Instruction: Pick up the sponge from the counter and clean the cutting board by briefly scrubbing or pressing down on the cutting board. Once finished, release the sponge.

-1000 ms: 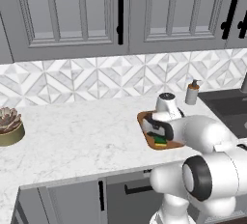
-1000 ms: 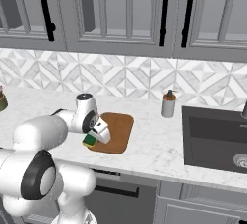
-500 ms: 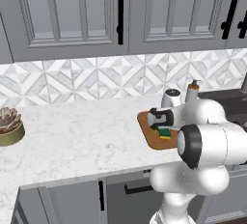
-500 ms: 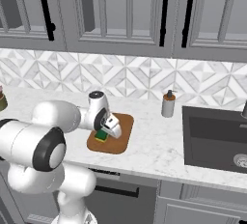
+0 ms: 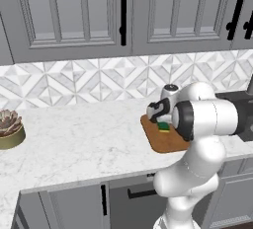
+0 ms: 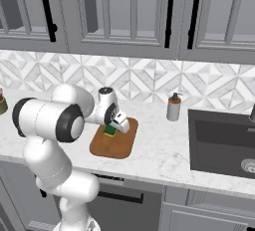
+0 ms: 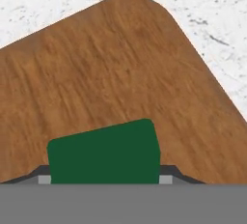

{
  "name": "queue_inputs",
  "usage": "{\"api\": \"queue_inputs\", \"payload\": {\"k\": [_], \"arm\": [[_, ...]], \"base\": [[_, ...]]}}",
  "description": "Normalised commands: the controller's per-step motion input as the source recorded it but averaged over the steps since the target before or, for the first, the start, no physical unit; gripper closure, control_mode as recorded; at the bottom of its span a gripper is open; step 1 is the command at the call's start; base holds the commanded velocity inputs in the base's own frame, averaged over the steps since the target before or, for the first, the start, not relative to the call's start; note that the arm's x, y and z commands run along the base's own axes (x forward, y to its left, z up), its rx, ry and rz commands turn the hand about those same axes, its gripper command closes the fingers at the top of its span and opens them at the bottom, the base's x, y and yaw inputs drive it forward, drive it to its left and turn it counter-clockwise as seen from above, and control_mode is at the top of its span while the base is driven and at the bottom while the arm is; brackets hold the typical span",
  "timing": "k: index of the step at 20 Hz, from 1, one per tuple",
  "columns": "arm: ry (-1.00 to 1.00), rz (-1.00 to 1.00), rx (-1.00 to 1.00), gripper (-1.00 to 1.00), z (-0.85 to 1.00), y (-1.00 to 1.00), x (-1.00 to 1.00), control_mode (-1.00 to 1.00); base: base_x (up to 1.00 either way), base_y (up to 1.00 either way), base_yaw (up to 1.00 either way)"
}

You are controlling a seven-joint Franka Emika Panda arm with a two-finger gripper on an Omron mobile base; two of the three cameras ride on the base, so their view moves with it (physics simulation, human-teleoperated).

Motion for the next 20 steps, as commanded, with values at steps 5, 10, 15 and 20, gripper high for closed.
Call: {"api": "queue_inputs", "payload": {"k": [5, 10, 15, 20], "arm": [[0.0, 0.0, 0.0, 1.0, -0.06, -0.04, 0.3, -1.0], [-0.01, 0.0, 0.0, 1.0, -0.28, 0.0, 0.11, -1.0], [-0.09, 0.0, -0.01, 1.0, -0.41, 0.0, -0.04, -1.0], [-0.1, 0.0, -0.05, 1.0, -0.4, 0.0, -0.15, -1.0]], "base": [[0.0, 0.0, 0.0], [0.0, 0.0, 0.0], [0.0, 0.0, 0.0], [0.0, 0.0, 0.0]]}}
